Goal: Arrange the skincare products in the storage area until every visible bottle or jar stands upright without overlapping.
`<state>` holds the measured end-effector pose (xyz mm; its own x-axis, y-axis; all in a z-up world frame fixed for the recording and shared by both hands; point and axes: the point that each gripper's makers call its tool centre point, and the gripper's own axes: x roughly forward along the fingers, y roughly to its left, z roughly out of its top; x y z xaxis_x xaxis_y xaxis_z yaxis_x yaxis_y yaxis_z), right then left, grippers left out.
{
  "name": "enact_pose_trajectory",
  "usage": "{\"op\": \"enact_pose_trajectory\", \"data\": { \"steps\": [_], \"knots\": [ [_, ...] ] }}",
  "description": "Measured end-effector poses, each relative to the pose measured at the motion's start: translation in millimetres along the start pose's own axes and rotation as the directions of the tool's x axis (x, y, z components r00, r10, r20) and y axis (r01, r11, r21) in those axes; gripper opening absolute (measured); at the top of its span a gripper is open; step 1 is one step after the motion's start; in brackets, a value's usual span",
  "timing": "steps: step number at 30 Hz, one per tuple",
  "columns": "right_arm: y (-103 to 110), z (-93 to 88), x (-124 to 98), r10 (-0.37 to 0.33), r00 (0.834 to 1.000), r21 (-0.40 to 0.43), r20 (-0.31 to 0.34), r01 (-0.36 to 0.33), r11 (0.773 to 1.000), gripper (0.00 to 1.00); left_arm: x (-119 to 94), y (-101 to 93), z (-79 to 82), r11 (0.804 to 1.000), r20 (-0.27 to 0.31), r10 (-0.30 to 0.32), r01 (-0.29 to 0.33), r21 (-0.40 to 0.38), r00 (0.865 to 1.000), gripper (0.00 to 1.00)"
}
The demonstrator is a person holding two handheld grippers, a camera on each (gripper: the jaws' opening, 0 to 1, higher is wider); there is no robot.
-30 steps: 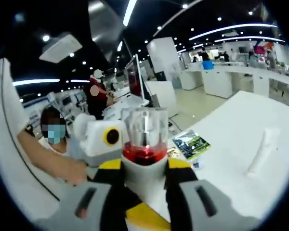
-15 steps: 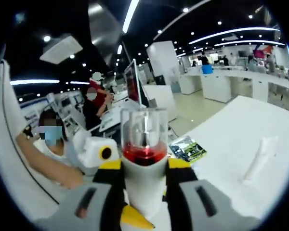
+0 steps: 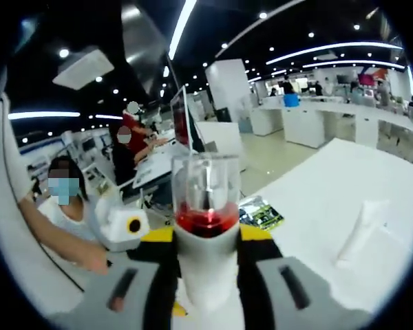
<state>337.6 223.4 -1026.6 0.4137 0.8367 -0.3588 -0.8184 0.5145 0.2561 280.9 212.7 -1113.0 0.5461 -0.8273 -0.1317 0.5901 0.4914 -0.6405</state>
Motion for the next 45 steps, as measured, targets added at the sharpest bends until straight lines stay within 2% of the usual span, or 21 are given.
{"op": "enact_pose_trajectory", "data": {
  "steps": [5, 12, 15, 24, 32, 38, 41, 45],
  "knots": [
    [-18.1, -9.8, -11.0, -0.049, 0.999, 0.000, -0.022, 0.049, 0.999, 0.30, -8.8, 4.5, 8.7, 1.000, 0.068, 0.013, -0.012, -0.029, 0.998, 0.48],
    [-41.2, -26.2, -26.1, -0.115, 0.992, 0.021, -0.043, 0.116, 0.993, 0.30, -9.8, 10.3, 2.8, 0.999, 0.076, 0.022, -0.019, -0.042, 0.997, 0.48],
    [-51.0, -34.7, -30.1, -0.141, 0.989, 0.063, -0.048, 0.144, 0.988, 0.30, -8.7, 7.3, 0.3, 0.999, 0.075, 0.018, -0.014, -0.049, 0.997, 0.48],
    [-84.5, -61.0, -36.3, -0.215, 0.974, 0.114, -0.068, 0.222, 0.968, 0.30, -6.8, 2.3, -5.4, 0.997, 0.082, 0.003, 0.003, -0.080, 0.997, 0.48],
    [-127.4, -72.5, -47.7, -0.300, 0.951, 0.122, -0.073, 0.307, 0.944, 0.29, -6.4, 2.0, -6.7, 0.996, 0.062, 0.007, -0.001, -0.084, 0.998, 0.48],
    [-169.0, -79.4, -59.7, -0.383, 0.922, 0.144, -0.061, 0.387, 0.911, 0.29, -7.2, 5.7, -3.1, 0.997, 0.034, 0.010, -0.007, -0.072, 0.999, 0.48],
    [-184.6, -84.3, -63.1, -0.410, 0.909, 0.152, -0.068, 0.416, 0.897, 0.29, -7.6, 6.0, -2.3, 0.997, 0.023, 0.009, -0.007, -0.075, 1.000, 0.48],
    [-202.0, -88.4, -64.9, -0.430, 0.900, 0.144, -0.066, 0.435, 0.889, 0.29, -7.0, 7.3, -4.5, 0.997, 0.004, 0.008, -0.008, -0.079, 1.000, 0.48]
  ]
}}
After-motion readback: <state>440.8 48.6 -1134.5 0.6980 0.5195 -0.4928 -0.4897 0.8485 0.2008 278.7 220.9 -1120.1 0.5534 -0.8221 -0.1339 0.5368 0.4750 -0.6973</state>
